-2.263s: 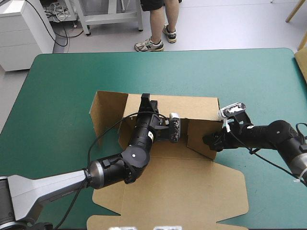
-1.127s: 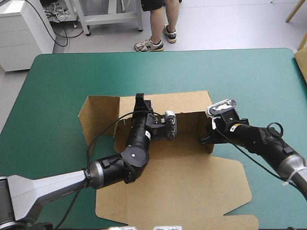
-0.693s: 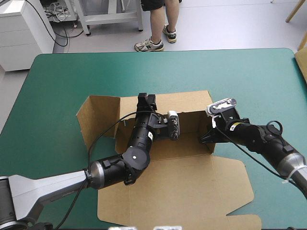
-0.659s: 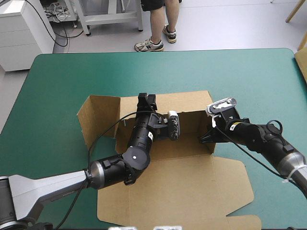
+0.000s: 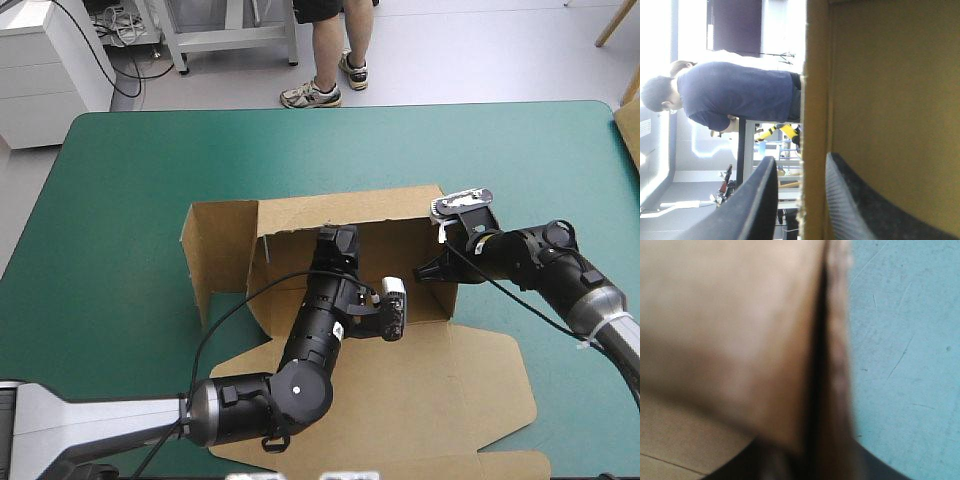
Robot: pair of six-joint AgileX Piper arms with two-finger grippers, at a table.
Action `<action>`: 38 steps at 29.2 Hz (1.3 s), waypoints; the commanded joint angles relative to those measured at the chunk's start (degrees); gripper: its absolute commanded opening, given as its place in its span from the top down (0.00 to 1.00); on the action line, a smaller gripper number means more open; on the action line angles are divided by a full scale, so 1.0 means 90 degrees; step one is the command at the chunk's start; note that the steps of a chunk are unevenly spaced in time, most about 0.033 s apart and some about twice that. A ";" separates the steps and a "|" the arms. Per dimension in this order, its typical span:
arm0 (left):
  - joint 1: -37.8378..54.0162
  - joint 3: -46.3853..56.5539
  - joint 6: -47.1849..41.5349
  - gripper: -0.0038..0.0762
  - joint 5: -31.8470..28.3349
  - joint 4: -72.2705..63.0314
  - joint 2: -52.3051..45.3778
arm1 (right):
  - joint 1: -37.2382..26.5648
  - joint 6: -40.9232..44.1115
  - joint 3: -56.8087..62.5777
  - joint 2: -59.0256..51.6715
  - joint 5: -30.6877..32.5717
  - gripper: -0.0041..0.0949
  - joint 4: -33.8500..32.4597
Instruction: Fold the box
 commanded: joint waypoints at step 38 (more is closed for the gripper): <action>0.7961 -0.2612 0.4355 0.95 0.0305 -0.9815 -0.2117 | -0.0003 0.0084 -0.1614 0.1466 0.1184 0.96 -0.0443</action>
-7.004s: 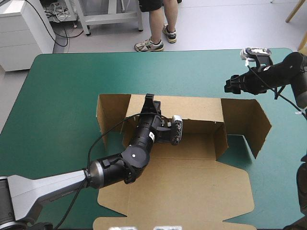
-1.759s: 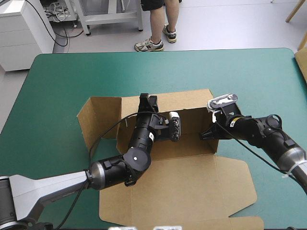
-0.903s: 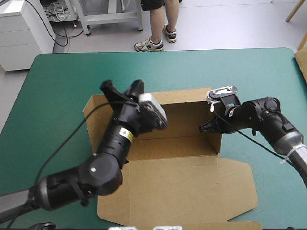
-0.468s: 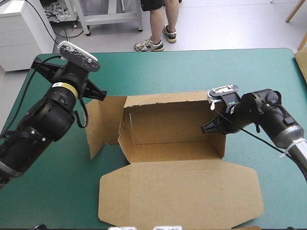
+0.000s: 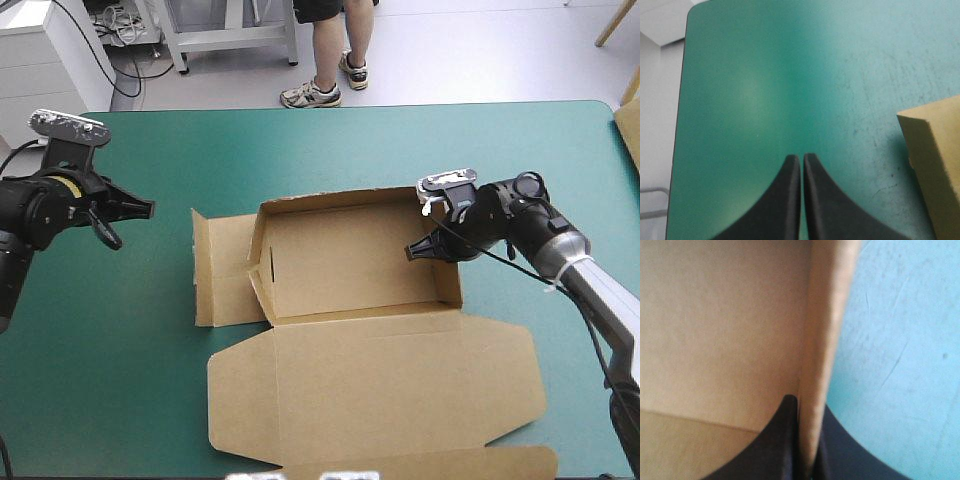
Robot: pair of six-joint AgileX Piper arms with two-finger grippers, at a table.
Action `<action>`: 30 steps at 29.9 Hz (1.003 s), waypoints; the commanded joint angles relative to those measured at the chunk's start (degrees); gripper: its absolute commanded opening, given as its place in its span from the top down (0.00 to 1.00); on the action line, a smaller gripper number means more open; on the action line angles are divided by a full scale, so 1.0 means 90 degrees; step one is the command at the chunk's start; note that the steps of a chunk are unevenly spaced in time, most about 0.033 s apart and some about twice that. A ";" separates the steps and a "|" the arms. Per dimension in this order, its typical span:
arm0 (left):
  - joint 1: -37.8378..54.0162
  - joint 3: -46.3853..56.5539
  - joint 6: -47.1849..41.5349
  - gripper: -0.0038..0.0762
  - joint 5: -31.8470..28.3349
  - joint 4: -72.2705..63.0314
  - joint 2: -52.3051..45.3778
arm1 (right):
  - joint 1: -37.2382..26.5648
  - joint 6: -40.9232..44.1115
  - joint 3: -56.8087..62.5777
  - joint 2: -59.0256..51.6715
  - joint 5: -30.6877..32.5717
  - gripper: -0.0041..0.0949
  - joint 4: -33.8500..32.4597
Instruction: Fold the box
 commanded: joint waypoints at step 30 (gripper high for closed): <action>0.1514 -0.0175 0.0427 0.95 0.0216 -0.1282 0.0284 | 0.0016 -0.0330 -0.2574 0.0090 0.1461 0.44 -0.0637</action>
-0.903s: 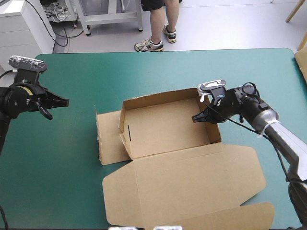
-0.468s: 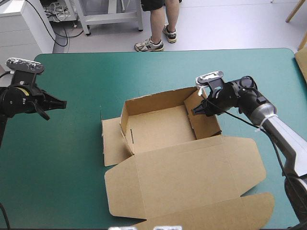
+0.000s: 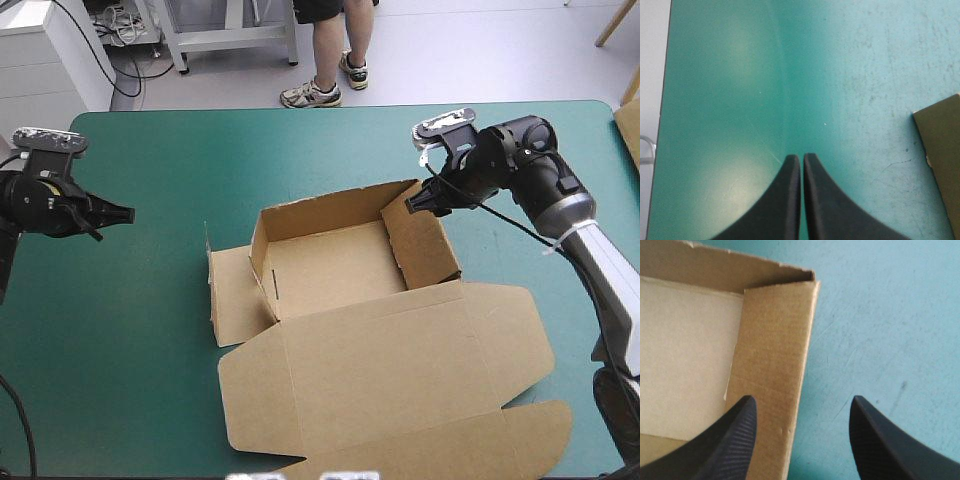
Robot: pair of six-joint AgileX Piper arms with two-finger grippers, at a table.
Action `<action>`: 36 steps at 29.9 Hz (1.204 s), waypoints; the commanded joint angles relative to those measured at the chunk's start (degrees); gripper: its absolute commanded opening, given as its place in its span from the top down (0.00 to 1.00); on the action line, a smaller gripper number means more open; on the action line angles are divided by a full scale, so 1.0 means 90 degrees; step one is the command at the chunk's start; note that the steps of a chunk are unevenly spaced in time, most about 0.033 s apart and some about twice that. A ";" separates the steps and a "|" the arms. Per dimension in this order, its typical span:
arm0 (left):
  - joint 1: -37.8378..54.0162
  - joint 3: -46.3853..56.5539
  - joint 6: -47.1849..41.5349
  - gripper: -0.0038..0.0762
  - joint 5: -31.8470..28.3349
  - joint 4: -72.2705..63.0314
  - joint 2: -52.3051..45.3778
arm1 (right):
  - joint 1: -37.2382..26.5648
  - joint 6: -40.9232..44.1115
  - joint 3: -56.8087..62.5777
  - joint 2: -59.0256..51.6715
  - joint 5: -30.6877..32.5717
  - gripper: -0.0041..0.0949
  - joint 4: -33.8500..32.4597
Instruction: Fold the box
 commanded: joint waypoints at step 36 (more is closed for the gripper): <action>0.1232 -0.0175 0.0289 0.96 0.0680 -0.1870 -0.0162 | -0.0016 0.0061 0.0077 0.1288 -0.0085 0.98 0.0279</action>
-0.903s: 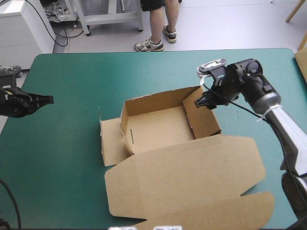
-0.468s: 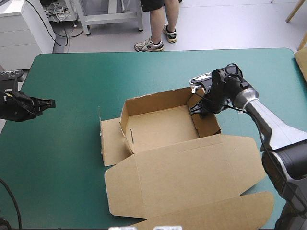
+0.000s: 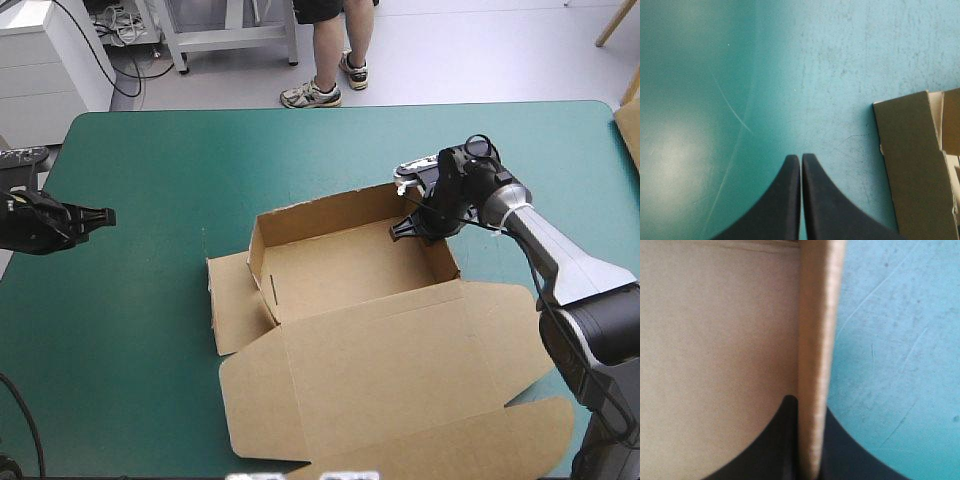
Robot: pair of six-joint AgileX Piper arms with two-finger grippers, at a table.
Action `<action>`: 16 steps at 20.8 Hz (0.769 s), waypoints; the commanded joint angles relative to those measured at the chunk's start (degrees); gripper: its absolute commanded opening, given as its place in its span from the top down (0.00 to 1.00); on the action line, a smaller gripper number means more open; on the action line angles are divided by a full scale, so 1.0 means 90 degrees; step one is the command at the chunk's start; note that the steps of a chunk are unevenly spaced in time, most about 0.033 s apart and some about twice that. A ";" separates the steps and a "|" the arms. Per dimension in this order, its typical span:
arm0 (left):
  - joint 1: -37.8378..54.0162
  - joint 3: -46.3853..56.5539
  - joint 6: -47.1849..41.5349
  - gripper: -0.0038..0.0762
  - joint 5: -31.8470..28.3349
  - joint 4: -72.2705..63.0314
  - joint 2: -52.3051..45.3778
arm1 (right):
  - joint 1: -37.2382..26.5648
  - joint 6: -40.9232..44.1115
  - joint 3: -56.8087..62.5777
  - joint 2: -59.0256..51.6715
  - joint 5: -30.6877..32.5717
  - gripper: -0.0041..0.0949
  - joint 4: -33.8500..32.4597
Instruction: Fold the box
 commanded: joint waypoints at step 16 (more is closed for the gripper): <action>-0.0007 -0.0164 0.0003 0.18 -0.0273 -0.0735 0.0176 | -0.1385 -0.0650 -0.0980 -0.1599 0.0442 0.98 0.1751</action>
